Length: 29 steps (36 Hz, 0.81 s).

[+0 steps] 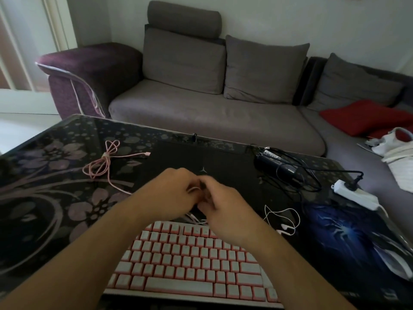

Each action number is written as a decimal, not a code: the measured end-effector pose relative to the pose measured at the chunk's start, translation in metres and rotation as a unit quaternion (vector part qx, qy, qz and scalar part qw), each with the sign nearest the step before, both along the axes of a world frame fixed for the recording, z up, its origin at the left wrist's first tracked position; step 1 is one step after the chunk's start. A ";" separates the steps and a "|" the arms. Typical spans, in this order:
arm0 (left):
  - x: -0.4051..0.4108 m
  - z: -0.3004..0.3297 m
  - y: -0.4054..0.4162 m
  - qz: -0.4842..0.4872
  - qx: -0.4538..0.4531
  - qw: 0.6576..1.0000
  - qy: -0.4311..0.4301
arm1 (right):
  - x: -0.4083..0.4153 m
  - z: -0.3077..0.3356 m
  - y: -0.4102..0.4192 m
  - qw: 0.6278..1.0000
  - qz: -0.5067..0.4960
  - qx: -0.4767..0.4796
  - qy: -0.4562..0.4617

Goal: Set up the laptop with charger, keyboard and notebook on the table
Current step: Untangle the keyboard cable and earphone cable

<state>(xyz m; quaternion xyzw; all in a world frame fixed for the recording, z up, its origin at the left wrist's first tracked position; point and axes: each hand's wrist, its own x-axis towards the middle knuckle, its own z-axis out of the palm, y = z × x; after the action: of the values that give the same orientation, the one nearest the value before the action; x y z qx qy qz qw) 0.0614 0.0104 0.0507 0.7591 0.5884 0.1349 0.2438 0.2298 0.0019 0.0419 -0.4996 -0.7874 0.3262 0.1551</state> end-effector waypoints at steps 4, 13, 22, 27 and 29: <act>-0.023 0.004 0.006 0.037 0.031 0.998 0.029 | 0.010 0.000 0.004 0.998 -0.056 0.028 0.001; -0.065 0.010 0.004 0.262 0.065 0.959 -0.089 | 0.024 -0.009 0.012 0.985 -0.133 0.104 0.025; -0.083 0.019 0.001 0.325 -0.088 0.766 -0.548 | 0.013 -0.020 0.014 0.986 -0.117 0.116 -0.017; -0.095 0.013 0.003 0.324 -0.063 0.691 -0.643 | -0.006 -0.027 0.021 0.981 -0.090 0.164 -0.060; -0.094 0.012 0.001 0.318 -0.067 0.698 -0.639 | -0.013 -0.031 0.027 0.977 -0.088 0.187 -0.046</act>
<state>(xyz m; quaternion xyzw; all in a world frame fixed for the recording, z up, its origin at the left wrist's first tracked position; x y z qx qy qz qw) -0.0327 0.0112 0.0630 0.2402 0.5049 0.6169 0.5539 0.2167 0.0288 0.0110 -0.5435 -0.7936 0.1354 0.2376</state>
